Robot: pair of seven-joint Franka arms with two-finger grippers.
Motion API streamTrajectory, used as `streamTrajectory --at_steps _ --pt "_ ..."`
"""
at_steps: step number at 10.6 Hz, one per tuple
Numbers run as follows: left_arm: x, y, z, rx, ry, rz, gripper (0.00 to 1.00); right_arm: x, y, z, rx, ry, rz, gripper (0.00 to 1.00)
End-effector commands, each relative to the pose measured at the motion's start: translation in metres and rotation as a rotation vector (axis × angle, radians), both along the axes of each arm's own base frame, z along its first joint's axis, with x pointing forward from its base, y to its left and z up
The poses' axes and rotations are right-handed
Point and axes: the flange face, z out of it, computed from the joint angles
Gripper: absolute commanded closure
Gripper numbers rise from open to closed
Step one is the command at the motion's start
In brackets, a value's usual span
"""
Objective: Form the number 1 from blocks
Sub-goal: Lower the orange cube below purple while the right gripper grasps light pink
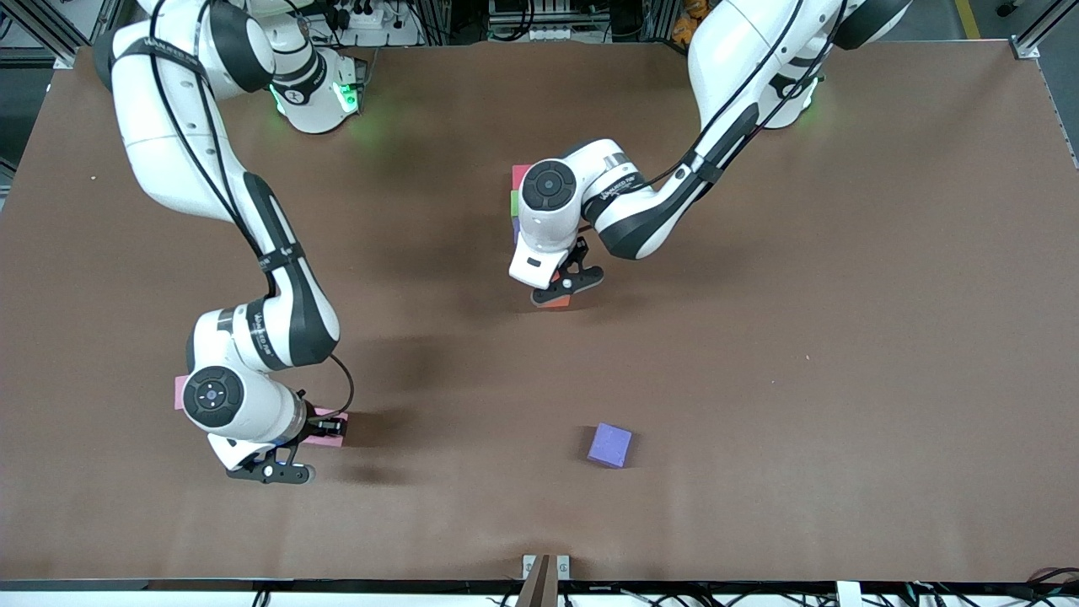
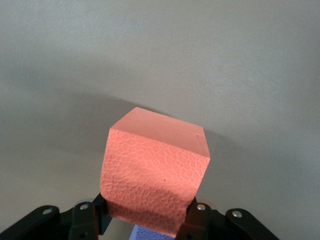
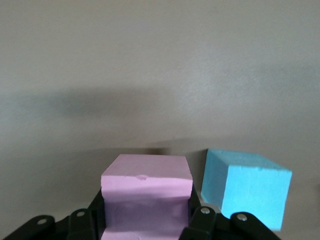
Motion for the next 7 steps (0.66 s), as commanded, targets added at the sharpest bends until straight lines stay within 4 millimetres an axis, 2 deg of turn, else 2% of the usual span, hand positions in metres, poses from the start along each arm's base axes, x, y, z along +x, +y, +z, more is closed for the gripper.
streamTrajectory --at_steps 1,3,5,7 --pt "0.001 -0.001 0.001 0.009 0.04 0.173 1.0 -0.004 0.003 0.038 0.05 0.001 -0.003 1.0" --pt "0.015 0.012 -0.003 0.03 0.047 0.361 1.0 -0.004 0.004 0.052 0.068 -0.006 -0.013 1.0" --pt "0.036 0.029 0.004 0.019 0.074 0.534 1.0 -0.008 0.003 0.062 0.063 0.013 -0.012 1.0" --pt "0.054 0.038 0.012 0.004 0.074 0.641 1.0 -0.01 0.006 0.076 0.072 0.011 -0.016 1.0"
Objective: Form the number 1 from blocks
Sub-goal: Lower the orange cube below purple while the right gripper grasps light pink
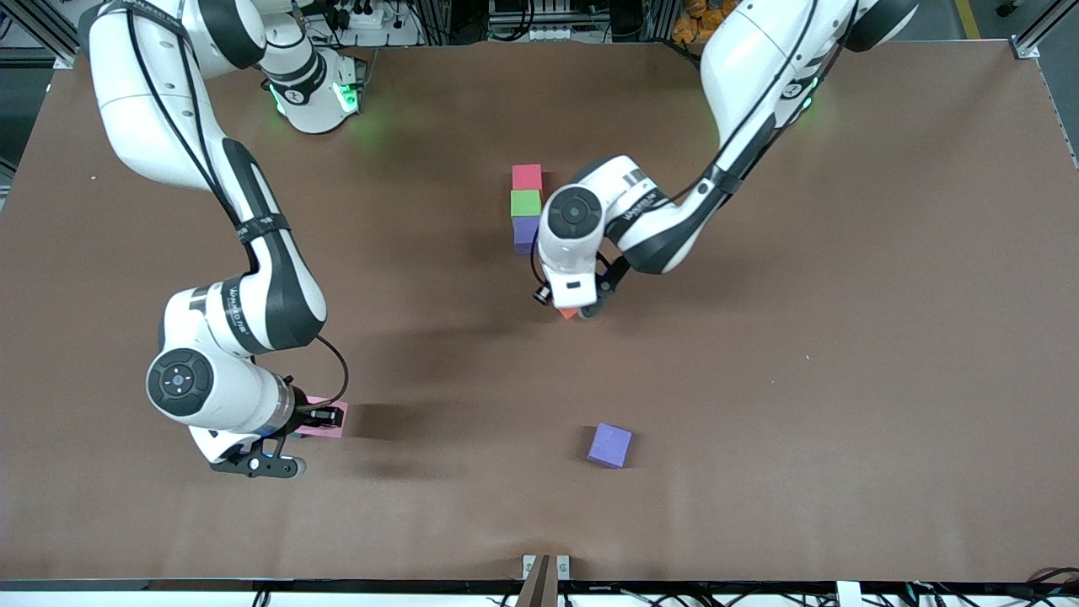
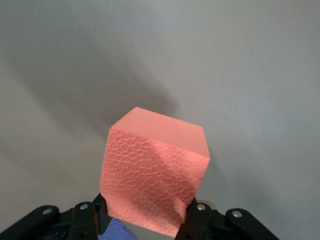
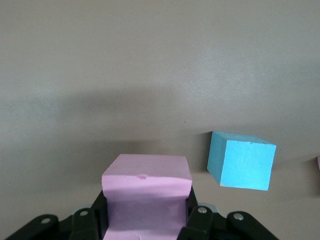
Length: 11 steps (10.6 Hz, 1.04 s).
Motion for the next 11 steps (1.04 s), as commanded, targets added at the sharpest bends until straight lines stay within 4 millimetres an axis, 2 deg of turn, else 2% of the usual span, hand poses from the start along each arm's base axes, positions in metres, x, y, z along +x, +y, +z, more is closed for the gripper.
streamTrajectory --at_steps 1,3,6,9,11 --pt "0.014 0.007 0.015 -0.012 0.009 0.105 1.0 -0.006 0.0 0.02 0.026 0.014 -0.002 1.0" --pt "0.008 0.001 0.016 0.0 -0.008 0.063 1.0 -0.008 -0.001 0.031 0.024 0.014 -0.002 1.0" --pt "-0.032 -0.037 0.008 0.054 -0.095 -0.225 1.0 -0.015 0.001 0.042 0.016 0.042 0.003 1.0" --pt "-0.053 -0.055 0.006 0.033 -0.096 -0.513 1.0 -0.017 0.002 0.047 0.014 0.043 -0.006 1.0" --pt "-0.065 -0.063 -0.009 0.024 -0.075 -0.652 1.0 -0.018 0.0 0.047 0.009 0.058 -0.012 1.0"
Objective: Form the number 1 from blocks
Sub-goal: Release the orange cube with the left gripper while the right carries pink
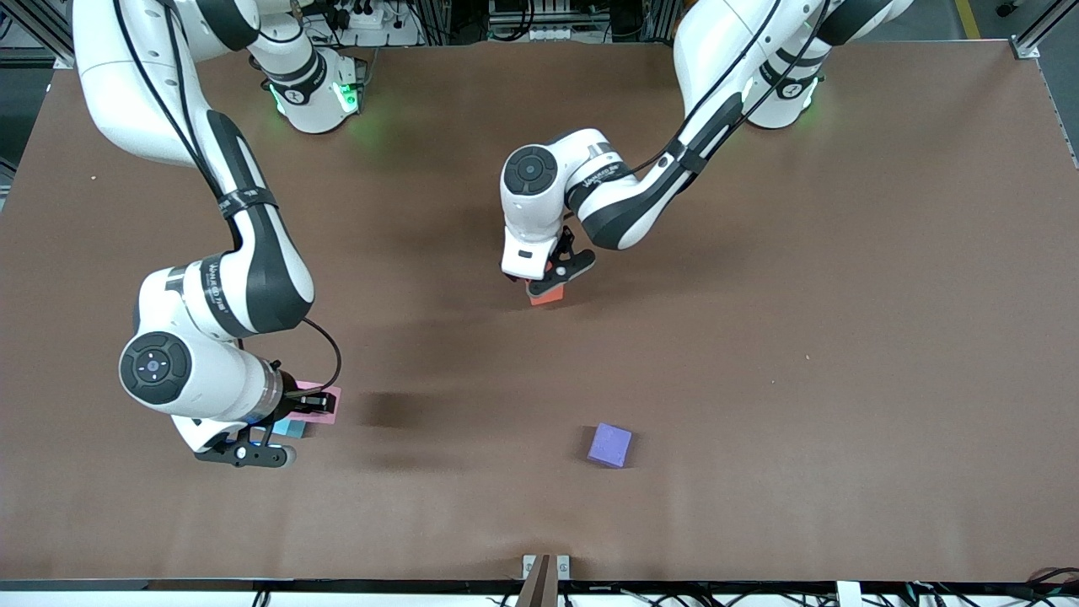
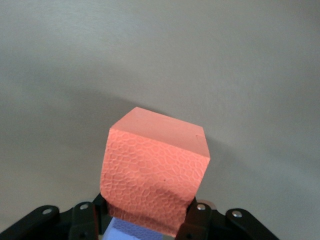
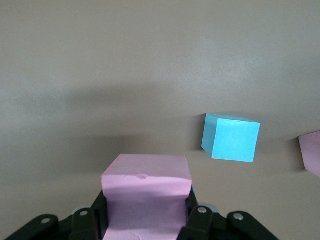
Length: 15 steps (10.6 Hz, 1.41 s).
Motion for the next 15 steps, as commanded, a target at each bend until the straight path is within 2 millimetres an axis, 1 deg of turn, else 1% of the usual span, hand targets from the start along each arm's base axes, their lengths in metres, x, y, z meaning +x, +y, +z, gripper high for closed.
streamTrajectory --at_steps 1,2,3,4,7,11,14,15 --pt "-0.014 -0.011 -0.014 0.016 0.013 -0.132 1.0 -0.007 -0.004 0.013 0.014 0.016 -0.016 1.0" --pt "-0.019 -0.014 -0.021 0.019 0.023 -0.149 1.0 -0.007 -0.004 0.012 0.013 0.019 -0.017 1.0" --pt "-0.029 -0.022 -0.024 0.02 0.028 -0.167 1.0 -0.007 -0.005 0.011 0.012 0.023 -0.019 1.0" --pt "-0.035 -0.025 -0.025 0.021 0.03 -0.176 1.0 -0.007 -0.006 0.011 0.012 0.023 -0.02 1.0" --pt "-0.039 -0.027 -0.025 0.021 0.034 -0.182 1.0 -0.008 -0.009 0.011 0.011 0.029 -0.023 1.0" --pt "-0.056 -0.035 -0.028 0.026 0.051 -0.201 1.0 -0.007 -0.01 0.012 0.01 0.026 -0.025 1.0" --pt "-0.06 -0.035 -0.03 0.034 0.062 -0.206 1.0 -0.007 -0.012 0.01 0.01 0.028 -0.026 1.0" --pt "-0.059 -0.034 -0.031 0.036 0.069 -0.201 0.99 -0.006 -0.012 0.01 0.009 0.028 -0.027 1.0"
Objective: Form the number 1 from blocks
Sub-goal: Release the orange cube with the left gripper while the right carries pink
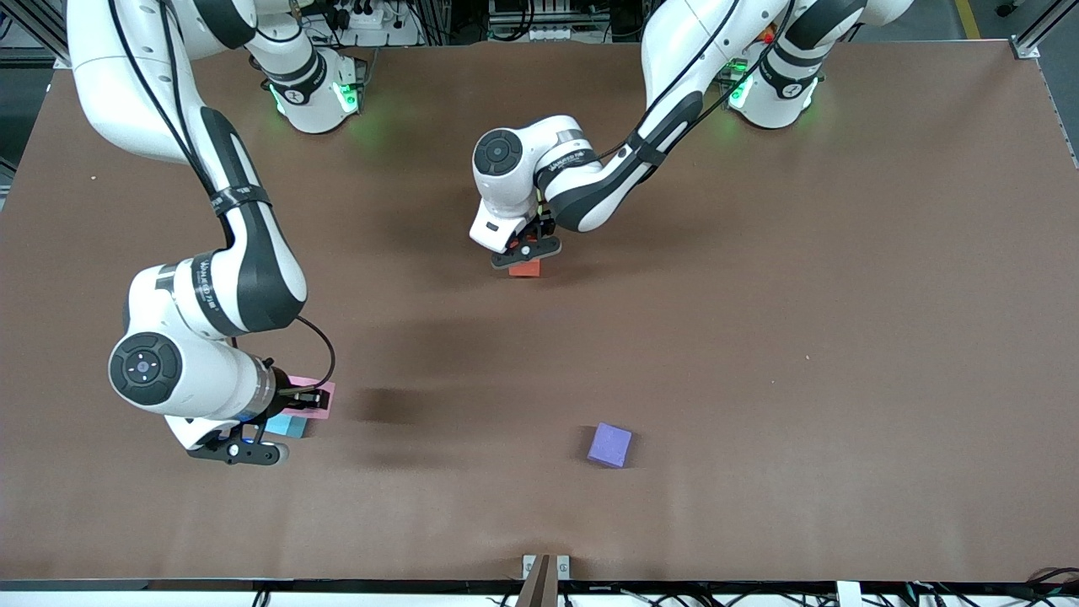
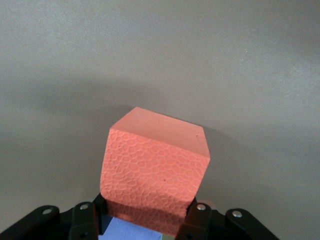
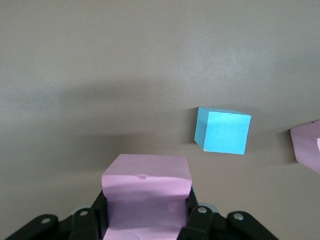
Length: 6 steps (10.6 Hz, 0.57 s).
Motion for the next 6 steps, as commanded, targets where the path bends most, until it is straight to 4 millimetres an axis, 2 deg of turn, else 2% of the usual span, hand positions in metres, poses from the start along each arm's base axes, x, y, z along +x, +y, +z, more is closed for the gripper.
streamTrajectory --at_steps 1,6 --pt "-0.0007 0.0027 0.0008 0.009 0.032 -0.003 0.01 -0.0044 -0.0047 0.0064 0.016 0.009 -0.017 1.0" --pt "-0.0016 0.0028 0.0043 0.015 0.035 -0.011 0.0 -0.0038 -0.0069 0.0065 0.016 0.007 -0.02 1.0"
